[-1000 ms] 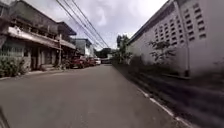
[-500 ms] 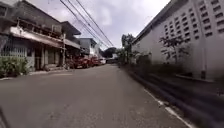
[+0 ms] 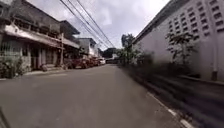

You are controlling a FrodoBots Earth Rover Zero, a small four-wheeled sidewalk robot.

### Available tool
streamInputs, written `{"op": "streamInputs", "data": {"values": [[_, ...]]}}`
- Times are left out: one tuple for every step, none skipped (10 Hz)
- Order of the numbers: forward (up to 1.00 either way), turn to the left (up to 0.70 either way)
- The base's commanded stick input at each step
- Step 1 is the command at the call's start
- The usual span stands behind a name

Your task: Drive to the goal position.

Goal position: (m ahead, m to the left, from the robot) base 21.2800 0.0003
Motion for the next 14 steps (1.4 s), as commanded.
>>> {"op": "streamInputs", "data": {"values": [[0.70,0.00],[0.70,0.00],[0.70,0.00],[0.70,0.00],[0.70,0.00],[0.70,0.00],[0.70,0.00],[0.70,0.00],[0.70,0.00],[0.70,0.00],[0.70,0.00],[0.70,0.00],[0.70,0.00],[0.70,0.00]]}}
